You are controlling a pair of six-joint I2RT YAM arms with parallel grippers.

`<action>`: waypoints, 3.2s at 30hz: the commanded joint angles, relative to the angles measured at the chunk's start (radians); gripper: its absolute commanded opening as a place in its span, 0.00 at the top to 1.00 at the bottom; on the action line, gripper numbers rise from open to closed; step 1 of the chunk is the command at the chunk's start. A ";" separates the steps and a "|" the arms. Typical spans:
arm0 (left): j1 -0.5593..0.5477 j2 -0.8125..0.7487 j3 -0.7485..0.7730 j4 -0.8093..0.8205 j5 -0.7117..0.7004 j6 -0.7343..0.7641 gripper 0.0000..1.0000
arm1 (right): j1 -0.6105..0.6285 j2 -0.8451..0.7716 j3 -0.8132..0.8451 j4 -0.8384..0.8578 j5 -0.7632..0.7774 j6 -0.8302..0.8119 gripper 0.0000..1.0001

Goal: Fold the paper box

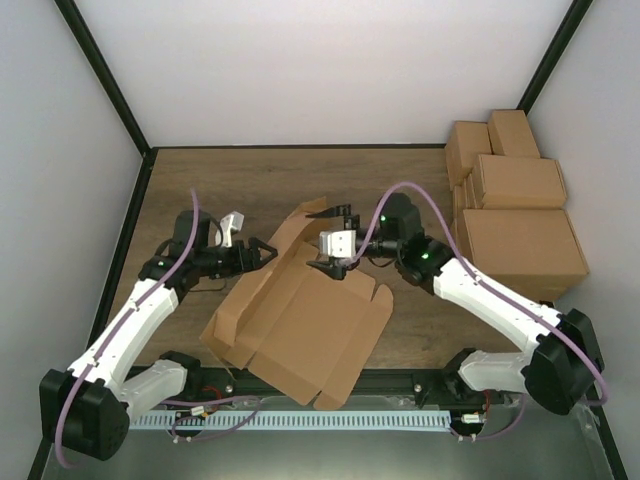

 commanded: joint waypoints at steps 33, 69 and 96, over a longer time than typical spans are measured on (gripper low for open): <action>-0.082 -0.037 0.044 -0.019 0.042 0.035 0.28 | -0.256 0.222 0.262 -0.081 0.043 1.192 0.50; -0.512 0.216 0.242 -0.146 -0.434 0.033 0.22 | -0.246 0.145 -0.187 0.076 0.101 1.156 0.55; -0.511 0.179 0.212 -0.153 -0.460 0.021 0.21 | -0.448 0.237 -0.259 0.453 -0.078 1.160 0.03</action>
